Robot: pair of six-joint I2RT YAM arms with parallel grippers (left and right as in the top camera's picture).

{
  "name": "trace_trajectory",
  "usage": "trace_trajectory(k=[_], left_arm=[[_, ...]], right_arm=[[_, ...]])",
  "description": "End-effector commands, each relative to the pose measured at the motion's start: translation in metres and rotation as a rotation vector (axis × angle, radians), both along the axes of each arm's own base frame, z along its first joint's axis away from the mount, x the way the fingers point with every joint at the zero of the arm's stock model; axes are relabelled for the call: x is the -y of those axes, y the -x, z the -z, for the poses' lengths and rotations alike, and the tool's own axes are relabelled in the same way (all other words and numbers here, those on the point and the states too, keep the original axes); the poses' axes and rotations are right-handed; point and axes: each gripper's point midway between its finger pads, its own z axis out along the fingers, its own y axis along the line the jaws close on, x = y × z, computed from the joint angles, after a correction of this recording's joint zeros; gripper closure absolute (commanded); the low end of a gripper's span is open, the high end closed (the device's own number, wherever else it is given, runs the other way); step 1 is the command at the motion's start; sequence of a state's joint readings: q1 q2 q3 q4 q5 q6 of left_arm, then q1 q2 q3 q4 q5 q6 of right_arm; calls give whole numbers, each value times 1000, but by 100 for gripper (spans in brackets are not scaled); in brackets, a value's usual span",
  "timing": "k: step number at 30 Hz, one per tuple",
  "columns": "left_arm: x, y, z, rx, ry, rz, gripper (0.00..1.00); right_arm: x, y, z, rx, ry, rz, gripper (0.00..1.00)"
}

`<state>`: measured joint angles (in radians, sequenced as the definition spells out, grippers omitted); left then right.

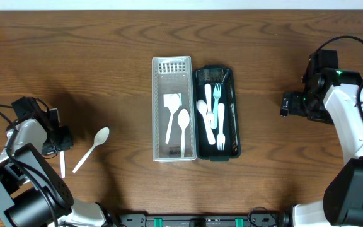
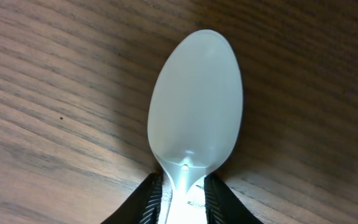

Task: Pack container
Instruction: 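Move the left gripper to a third white spoon and grasp it, then carry the spoon into the white tray and release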

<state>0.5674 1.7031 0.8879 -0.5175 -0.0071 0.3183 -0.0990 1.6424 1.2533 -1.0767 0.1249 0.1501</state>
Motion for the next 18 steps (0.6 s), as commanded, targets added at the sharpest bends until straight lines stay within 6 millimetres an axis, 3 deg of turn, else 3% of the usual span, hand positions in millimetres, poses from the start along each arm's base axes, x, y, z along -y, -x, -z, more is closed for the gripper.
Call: trace_trajectory(k=[1,6,18], left_arm=[[4,16,16,-75,16,-1,76],[5,17,16,-80,20,-4,85],[4,17,16,-77,19,-14,94]], right_arm=[[3,1,-2,4,7,6,1],[3,1,-2,4,7,6,1],[3,1,-2,4,7,6,1]])
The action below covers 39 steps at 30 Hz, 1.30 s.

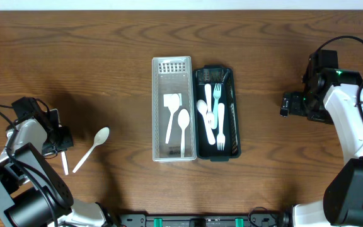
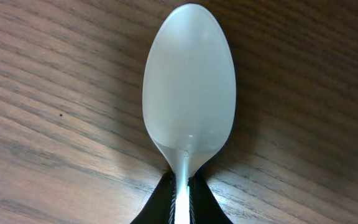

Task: Pack container
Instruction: 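Carry the spoon into the white tray and release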

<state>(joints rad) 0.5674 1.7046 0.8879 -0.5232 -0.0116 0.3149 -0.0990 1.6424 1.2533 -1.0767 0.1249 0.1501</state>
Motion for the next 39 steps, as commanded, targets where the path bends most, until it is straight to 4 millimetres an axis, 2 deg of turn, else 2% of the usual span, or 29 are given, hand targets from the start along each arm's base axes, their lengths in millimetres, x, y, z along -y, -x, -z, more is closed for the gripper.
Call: trace_trajectory(k=[1,4,7,10,16,18,20,24,29,32,35,39], left_arm=[[4,14,15,-62,17,-26,94],[0,8,9,-27,4,-84,94],[-6,-7,-9,38,-22,-124,94],[0,-29,-37,147,-6,-99,94],[37,-63,-112,316,-8,35,94],[58,-71,-136,357,-16,105,95],[89,-77,-159,392,-12,198,94],[152,-80,-178,409,19,386,94],[241,-71,-178,401,84,633,94],[286,-64,-175,401,114,763,94],[320,-59,-168,393,145,829,94],[346,-49,-145,320,160,900,94]], right_arm=[[3,1,-2,4,7,6,1],[3,1,-2,4,7,6,1],[3,0,-2,6,7,7,1],[3,-1,-2,11,7,7,1],[3,-2,-2,16,4,16,1],[2,-2,-2,17,-1,16,1],[2,-2,-2,18,-1,16,1],[2,-2,-2,18,-1,17,1],[2,-2,-2,18,-2,21,1],[2,-2,-2,18,-2,21,1],[1,-2,-2,19,-6,24,1],[1,-2,-2,19,-10,24,1]])
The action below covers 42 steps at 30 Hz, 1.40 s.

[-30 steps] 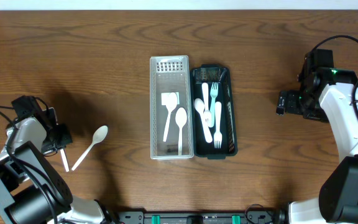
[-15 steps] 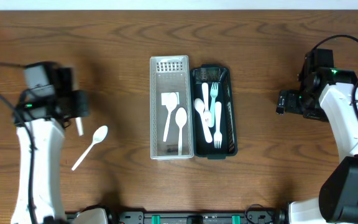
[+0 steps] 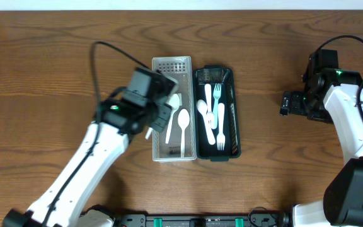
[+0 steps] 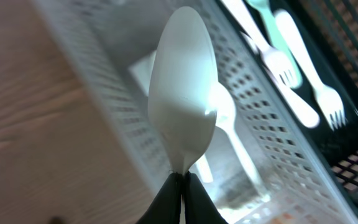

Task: Pack container
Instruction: 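Carry the spoon into the white tray and release, then move the left gripper to the last white spoon and grasp it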

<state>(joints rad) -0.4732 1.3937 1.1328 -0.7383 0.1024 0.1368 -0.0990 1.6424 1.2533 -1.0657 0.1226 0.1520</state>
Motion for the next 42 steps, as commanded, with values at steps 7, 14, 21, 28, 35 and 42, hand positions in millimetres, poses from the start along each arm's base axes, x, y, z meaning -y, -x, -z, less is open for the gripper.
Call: trace_trajectory(k=[7,14,21,28,35,42], left_arm=[[24,-6,44,-98,-34,6,94],[25,-10,41,-76,-25,2,23],[-8,-28,4,35,-84,-101,2],[-123,-28,-51,81,-134,-370,2],[-201,2,12,-103,-120,-554,2],[-225,31,92,-189,-125,-628,2]], right_arm=[[-2,0,-1,9,-23,20,1],[-2,0,-1,8,-23,20,1],[-2,0,-1,8,-23,20,1],[-2,0,-1,8,-23,20,1],[-2,0,-1,9,-24,23,1],[-2,0,-1,10,-25,31,1]])
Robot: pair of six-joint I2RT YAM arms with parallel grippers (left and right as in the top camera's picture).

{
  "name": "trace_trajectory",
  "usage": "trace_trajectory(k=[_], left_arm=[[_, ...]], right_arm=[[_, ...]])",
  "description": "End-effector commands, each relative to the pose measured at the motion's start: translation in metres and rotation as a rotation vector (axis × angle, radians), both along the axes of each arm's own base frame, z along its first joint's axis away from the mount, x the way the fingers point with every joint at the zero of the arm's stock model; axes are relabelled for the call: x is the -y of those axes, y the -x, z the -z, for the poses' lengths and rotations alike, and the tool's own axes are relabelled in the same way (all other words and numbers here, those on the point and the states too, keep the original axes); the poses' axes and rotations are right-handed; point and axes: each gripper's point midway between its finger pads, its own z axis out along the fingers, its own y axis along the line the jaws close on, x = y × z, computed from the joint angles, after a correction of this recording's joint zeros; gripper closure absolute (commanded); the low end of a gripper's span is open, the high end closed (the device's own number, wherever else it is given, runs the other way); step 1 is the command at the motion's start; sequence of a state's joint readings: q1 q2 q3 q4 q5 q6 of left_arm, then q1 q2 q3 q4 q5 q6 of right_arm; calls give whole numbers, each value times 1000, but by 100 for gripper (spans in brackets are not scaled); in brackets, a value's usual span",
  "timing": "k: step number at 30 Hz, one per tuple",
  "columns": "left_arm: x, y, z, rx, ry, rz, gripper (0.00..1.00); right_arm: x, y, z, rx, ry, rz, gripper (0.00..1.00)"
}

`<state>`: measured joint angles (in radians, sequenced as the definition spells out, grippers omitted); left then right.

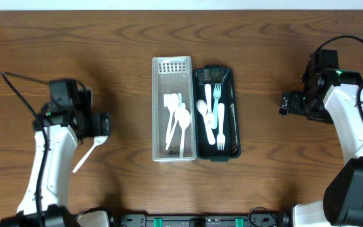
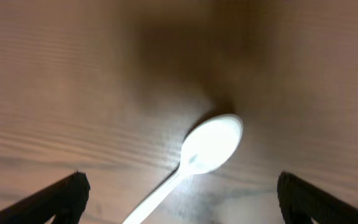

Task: Pack container
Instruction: 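Move the left gripper to the last white spoon and grasp it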

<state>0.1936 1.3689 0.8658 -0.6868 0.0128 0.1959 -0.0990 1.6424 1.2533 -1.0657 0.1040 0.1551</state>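
Note:
A white plastic spoon lies on the wooden table at the left, its handle showing below my left gripper. That gripper hangs open above the spoon, its fingertips wide apart and holding nothing. The clear perforated tray in the middle holds a white spatula and two white spoons. Beside it the black tray holds forks and spoons. My right gripper is at the far right, away from both trays; its jaws cannot be made out.
The two trays stand side by side, touching, in the middle of the table. A black cable runs from the left arm toward the table's left edge. The right arm stretches along the right edge.
The spoon my left gripper held over the clear tray now lies in that tray beside the other spoon. The gripper has moved left and is open above the spoon on the table.
My left gripper stood around a spoon's neck at the far left, another spoon lying beside it. Then it was shut on that spoon, then held it over the clear tray. Now that spoon lies in the tray and the gripper is open over the remaining one.

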Motion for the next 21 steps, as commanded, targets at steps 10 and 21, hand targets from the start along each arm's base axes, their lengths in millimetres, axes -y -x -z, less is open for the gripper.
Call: trace_trajectory(k=[10,21], left_arm=[[-12,33,64,-189,49,57,2],[-7,41,86,-268,95,60,2]], right_arm=[[2,0,-1,9,-7,38,1],[2,0,-1,9,-6,38,1]])
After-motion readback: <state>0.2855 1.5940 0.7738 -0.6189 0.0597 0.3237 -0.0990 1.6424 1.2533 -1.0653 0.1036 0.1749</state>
